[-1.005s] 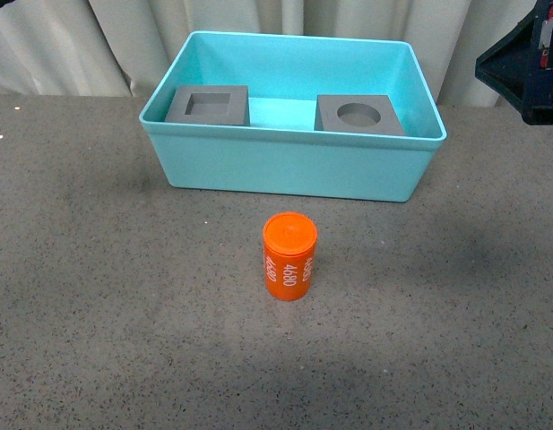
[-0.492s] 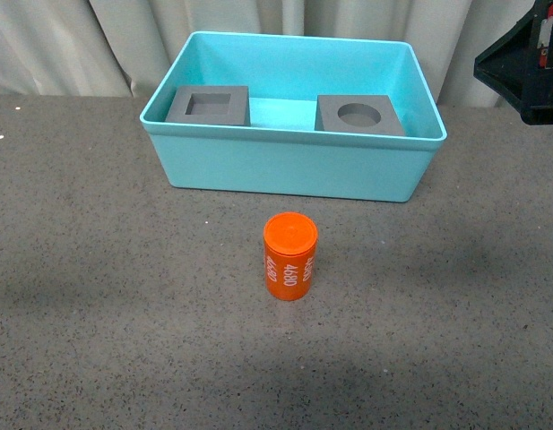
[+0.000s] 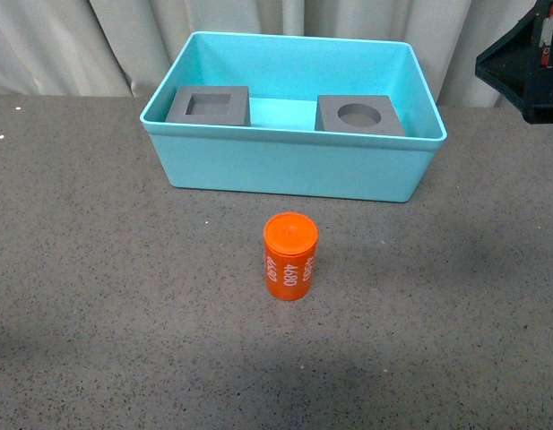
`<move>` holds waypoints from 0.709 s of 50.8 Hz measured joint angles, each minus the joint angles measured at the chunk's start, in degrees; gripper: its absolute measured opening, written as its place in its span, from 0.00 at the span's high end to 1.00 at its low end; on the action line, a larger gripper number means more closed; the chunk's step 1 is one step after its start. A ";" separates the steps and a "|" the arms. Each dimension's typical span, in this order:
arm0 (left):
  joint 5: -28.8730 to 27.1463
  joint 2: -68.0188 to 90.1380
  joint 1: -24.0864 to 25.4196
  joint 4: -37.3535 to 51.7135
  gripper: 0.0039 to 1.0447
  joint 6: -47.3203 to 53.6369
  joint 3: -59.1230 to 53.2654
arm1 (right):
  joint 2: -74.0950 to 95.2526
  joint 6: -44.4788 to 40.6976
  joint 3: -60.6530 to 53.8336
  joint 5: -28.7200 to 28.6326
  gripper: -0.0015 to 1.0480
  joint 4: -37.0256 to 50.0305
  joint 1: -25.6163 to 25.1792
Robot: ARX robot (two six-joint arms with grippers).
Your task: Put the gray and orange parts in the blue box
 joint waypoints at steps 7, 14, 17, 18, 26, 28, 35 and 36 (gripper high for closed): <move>0.02 -4.74 0.00 -4.07 0.97 0.00 -0.02 | 0.00 0.00 0.00 0.00 0.09 0.00 0.00; 0.00 -9.81 0.00 -8.74 0.97 0.00 -0.04 | 0.00 0.00 0.00 0.00 0.09 0.00 0.00; 0.00 -11.56 0.00 -10.23 0.97 0.00 -0.04 | 0.00 0.00 0.00 0.00 0.09 0.00 0.00; 0.02 -12.26 0.00 -10.86 0.97 0.00 -0.07 | 0.00 0.00 0.00 0.00 0.09 0.00 0.00; 0.00 -18.34 0.00 -16.68 0.97 0.00 -0.07 | 0.00 0.00 0.00 0.00 0.09 0.00 0.00; 0.00 -19.50 0.00 -17.75 0.97 0.00 -0.07 | 0.00 0.00 0.00 0.00 0.09 0.00 0.00; 0.00 -22.38 0.00 -20.57 0.97 0.00 -0.07 | 0.00 0.00 0.00 0.00 0.09 0.00 0.00; 0.00 -22.88 0.00 -21.07 0.97 0.00 -0.07 | 0.00 0.00 0.00 0.00 0.09 0.00 0.00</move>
